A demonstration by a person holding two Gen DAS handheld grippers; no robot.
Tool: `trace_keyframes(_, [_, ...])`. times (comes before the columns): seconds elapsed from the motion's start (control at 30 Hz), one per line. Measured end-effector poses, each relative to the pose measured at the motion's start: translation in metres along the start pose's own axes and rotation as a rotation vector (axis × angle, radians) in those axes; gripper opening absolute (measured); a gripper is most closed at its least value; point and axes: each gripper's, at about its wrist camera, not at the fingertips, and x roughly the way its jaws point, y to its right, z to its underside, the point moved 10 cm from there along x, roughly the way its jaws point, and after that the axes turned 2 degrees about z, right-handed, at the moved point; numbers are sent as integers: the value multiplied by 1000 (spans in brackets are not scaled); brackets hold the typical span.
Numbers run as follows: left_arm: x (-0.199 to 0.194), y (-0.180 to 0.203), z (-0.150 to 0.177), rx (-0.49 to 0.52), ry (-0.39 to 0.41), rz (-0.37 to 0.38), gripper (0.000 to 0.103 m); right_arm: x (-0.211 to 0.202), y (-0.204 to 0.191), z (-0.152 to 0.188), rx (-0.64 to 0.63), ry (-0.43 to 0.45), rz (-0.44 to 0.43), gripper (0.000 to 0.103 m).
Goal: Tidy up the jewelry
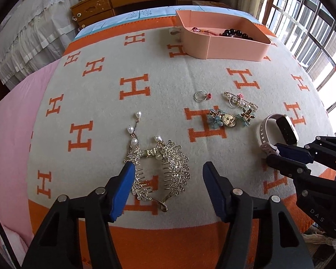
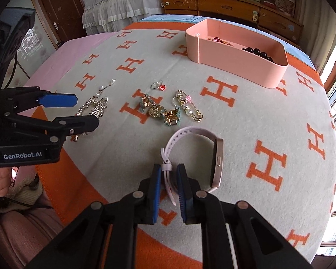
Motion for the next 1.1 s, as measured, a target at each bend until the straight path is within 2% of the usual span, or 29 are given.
trace_keyframes(0.17, [10,2,0,-19,-54,-19,43,-1,1,0,13,18,-33,14])
trace_keyframes(0.3, [22,3,3,-35,-110,-27,37,-1,1,0,24,28,-58,13])
trace_keyframes(0.4, [23,2,-1,-50,-114,-21,34,-2,3,2,32,33,-74,12])
trace_keyframes(0.43, [24,2,-1,-59,-116,-14,27,-2,3,2,34,35,-78,11])
trace_keyframes(0.47, [24,1,-2,-67,-117,-10,25,-2,3,2,34,36,-82,11])
trace_keyframes(0.67, [21,-4,-1,-82,-103,-22,24,-4,4,3,36,46,-81,10])
trace_keyframes(0.83, [6,-5,-2,-88,-63,-23,24,-15,7,-4,45,85,-72,9])
trace_keyframes(0.97, [-16,-2,-11,-78,-20,-7,24,-26,9,-14,60,107,-84,9])
trace_keyframes(1.1, [-42,3,-37,-48,42,9,24,-43,20,-34,89,134,-93,9])
